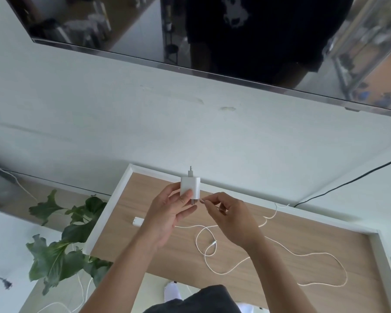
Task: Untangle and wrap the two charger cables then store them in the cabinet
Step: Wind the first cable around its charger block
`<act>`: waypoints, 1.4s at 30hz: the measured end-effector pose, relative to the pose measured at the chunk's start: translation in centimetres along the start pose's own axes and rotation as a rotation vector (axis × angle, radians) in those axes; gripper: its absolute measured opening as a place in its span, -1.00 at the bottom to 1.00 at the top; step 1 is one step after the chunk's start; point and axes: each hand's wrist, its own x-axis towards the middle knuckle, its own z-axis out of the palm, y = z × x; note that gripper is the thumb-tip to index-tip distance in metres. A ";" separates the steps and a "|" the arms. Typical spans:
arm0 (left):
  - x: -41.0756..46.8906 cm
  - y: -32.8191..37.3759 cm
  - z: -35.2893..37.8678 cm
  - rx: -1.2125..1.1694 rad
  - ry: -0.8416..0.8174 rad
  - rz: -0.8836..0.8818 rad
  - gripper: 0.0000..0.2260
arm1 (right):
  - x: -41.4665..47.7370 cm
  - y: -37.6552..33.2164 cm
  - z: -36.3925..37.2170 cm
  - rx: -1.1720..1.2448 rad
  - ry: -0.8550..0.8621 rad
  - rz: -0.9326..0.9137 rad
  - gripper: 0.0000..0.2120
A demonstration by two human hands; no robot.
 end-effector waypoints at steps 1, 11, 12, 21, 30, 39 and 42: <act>-0.7 -0.5 -0.3 0.033 0.014 0.001 -0.64 | -0.8 0.6 0.0 -0.025 -0.014 0.010 -0.90; -1.8 -1.5 0.0 0.875 0.071 0.200 -0.62 | -1.6 -0.2 -3.3 -0.151 -0.108 -0.067 -0.90; -2.0 -1.6 0.2 0.845 0.079 0.191 -0.64 | -1.7 -0.6 -3.7 -0.139 -0.112 -0.087 -0.91; -3.8 -1.7 1.8 0.810 -0.101 0.243 -0.71 | -0.6 -1.2 -6.3 -0.069 -0.047 -0.131 -0.91; -4.7 -1.8 3.4 0.654 -0.149 0.182 -0.75 | 0.2 2.9 -4.2 0.271 -0.011 0.171 -0.83; -3.3 -2.3 2.3 0.596 0.114 0.166 -0.84 | -2.1 2.7 -0.4 -0.103 -0.153 0.099 -0.76; -2.5 -2.8 1.3 0.803 0.183 0.240 -0.83 | -2.5 2.2 0.1 -0.218 -0.224 0.047 -0.72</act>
